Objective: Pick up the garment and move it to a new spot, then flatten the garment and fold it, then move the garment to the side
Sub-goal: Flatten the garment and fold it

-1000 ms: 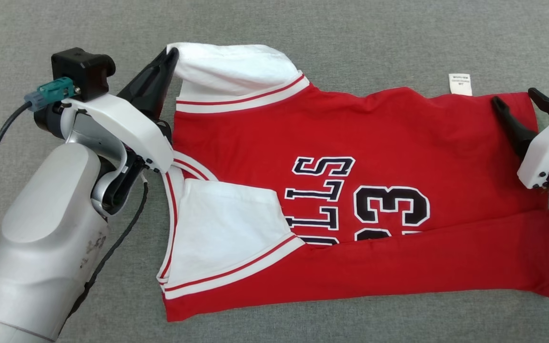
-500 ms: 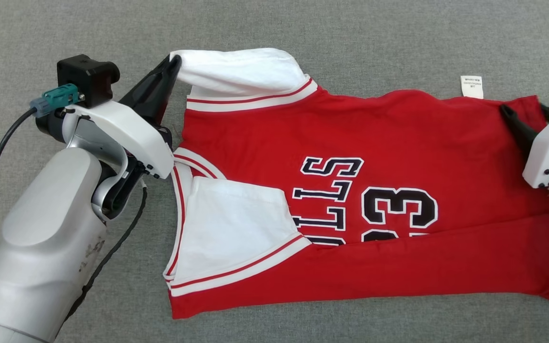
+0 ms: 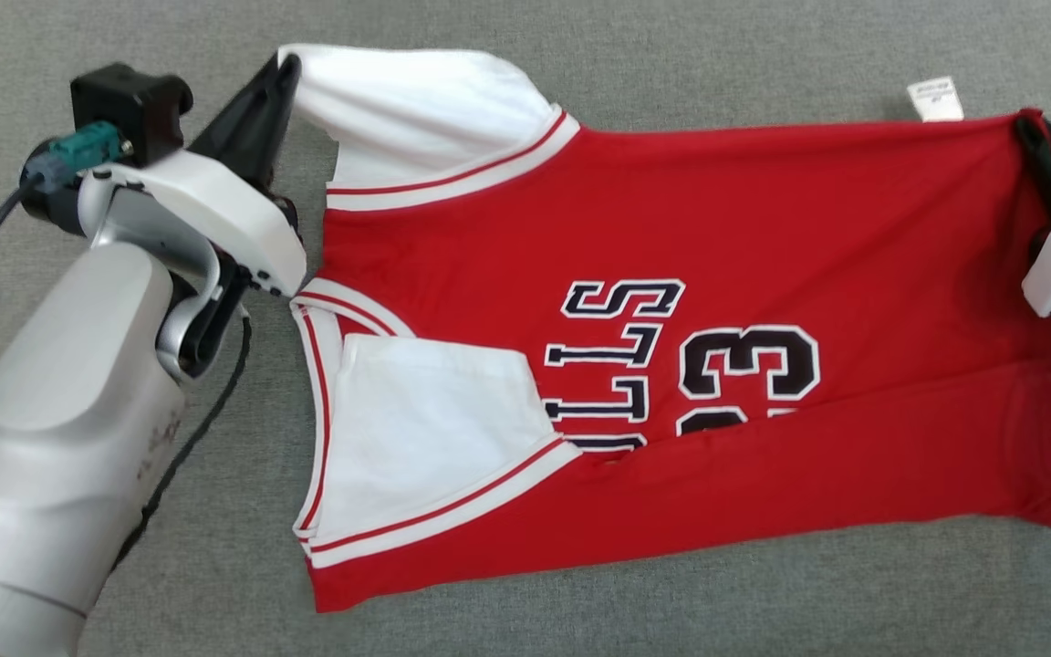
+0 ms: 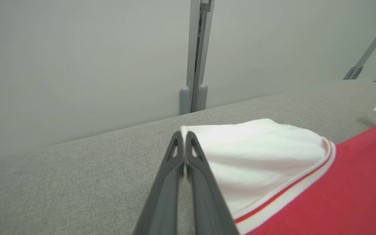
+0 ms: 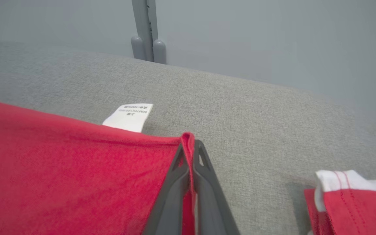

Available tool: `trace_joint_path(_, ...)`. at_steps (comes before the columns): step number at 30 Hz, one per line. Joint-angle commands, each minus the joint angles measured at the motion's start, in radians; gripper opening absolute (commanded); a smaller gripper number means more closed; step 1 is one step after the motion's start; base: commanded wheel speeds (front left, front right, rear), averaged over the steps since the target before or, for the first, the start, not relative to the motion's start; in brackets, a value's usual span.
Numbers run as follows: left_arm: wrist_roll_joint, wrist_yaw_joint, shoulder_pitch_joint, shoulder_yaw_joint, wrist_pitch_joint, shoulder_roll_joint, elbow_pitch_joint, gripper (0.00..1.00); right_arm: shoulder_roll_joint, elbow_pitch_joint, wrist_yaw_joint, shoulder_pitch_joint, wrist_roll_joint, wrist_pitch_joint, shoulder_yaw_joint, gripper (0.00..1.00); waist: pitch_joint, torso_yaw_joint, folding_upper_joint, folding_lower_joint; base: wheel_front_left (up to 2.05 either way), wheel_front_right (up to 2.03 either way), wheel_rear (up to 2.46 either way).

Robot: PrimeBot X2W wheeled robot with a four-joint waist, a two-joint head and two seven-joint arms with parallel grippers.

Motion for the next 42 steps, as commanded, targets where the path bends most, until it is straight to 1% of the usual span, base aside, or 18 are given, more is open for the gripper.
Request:
trace_joint_path(1, 0.008, 0.006, -0.027, 0.007, -0.007, 0.004, 0.008, 0.00, -0.003, 0.009, -0.002, -0.017, -0.005, -0.016, -0.002, 0.00, 0.008, -0.005, 0.0000, 0.0000, 0.00, 0.00, 0.00)
trace_joint_path(7, 0.029, 0.020, -0.130, 0.017, -0.044, -0.012, 0.086, 0.00, 0.016, 0.073, -0.002, -0.090, -0.046, -0.117, -0.009, 0.00, 0.044, -0.018, 0.0000, 0.0000, 0.00, 0.00, 0.00)
trace_joint_path(10, 0.030, 0.008, -0.172, 0.017, -0.060, -0.025, 0.139, 0.00, 0.035, 0.099, -0.002, -0.114, -0.051, -0.135, 0.001, 0.00, 0.049, -0.023, 0.0000, 0.0000, 0.00, 0.00, 0.00)
trace_joint_path(13, 0.033, -0.008, -0.196, 0.006, -0.087, -0.046, 0.195, 0.00, 0.055, 0.095, -0.002, -0.120, -0.038, -0.156, 0.019, 0.00, 0.044, -0.027, 0.0000, 0.0000, 0.00, 0.00, 0.00)
trace_joint_path(18, 0.042, -0.029, -0.160, -0.022, -0.114, -0.052, 0.225, 0.00, 0.046, 0.084, -0.002, -0.071, -0.044, -0.180, 0.023, 0.00, 0.011, -0.023, 0.0000, 0.0000, 0.00, 0.00, 0.00)
trace_joint_path(21, 0.041, -0.039, -0.126, -0.033, -0.125, -0.041, 0.216, 0.00, 0.039, 0.036, -0.002, -0.040, -0.047, -0.185, -0.009, 0.00, -0.018, -0.022, 0.0000, 0.0000, 0.00, 0.00, 0.00)
trace_joint_path(24, 0.050, -0.047, -0.081, -0.055, -0.131, -0.020, 0.185, 0.00, 0.023, -0.023, -0.002, 0.031, -0.065, -0.185, -0.067, 0.00, -0.048, -0.018, 0.0000, 0.0000, 0.00, 0.00, 0.00)
trace_joint_path(27, 0.045, -0.052, -0.030, -0.071, -0.133, 0.016, 0.142, 0.00, 0.017, -0.078, -0.002, 0.102, -0.095, -0.185, -0.122, 0.00, -0.085, -0.014, 0.0000, 0.0000, 0.00, 0.00, 0.00)
trace_joint_path(30, 0.037, -0.052, 0.026, -0.076, -0.125, 0.050, 0.081, 0.00, 0.015, -0.118, -0.002, 0.183, -0.115, -0.185, -0.171, 0.00, -0.121, -0.009, 0.0000, 0.0000, 0.00, 0.00, 0.00)
trace_joint_path(31, 0.037, -0.052, 0.026, -0.076, -0.125, 0.050, 0.081, 0.00, 0.015, -0.118, -0.002, 0.183, -0.115, -0.185, -0.171, 0.00, -0.121, -0.009, 0.0000, 0.0000, 0.00, 0.00, 0.00)
trace_joint_path(32, 0.025, -0.053, 0.075, -0.084, -0.113, 0.072, 0.027, 0.00, 0.021, -0.140, -0.002, 0.234, -0.121, -0.185, -0.195, 0.00, -0.143, -0.010, 0.0000, 0.0000, 0.00, 0.00, 0.00)
trace_joint_path(36, -0.007, -0.055, 0.182, -0.099, -0.058, 0.132, -0.118, 0.00, 0.022, -0.162, -0.002, 0.314, -0.129, -0.185, -0.216, 0.00, -0.181, -0.009, 0.0000, 0.0000, 0.00, 0.00, 0.00)
trace_joint_path(37, -0.007, -0.055, 0.182, -0.099, -0.058, 0.132, -0.118, 0.00, 0.022, -0.162, -0.002, 0.314, -0.129, -0.185, -0.216, 0.00, -0.181, -0.009, 0.0000, 0.0000, 0.00, 0.00, 0.00)
trace_joint_path(42, -0.034, -0.033, 0.310, -0.128, 0.040, 0.215, -0.326, 0.00, 0.012, -0.162, -0.002, 0.387, -0.119, -0.185, -0.222, 0.00, -0.206, 0.000, 0.0000, 0.0000, 0.00, 0.00, 0.00)
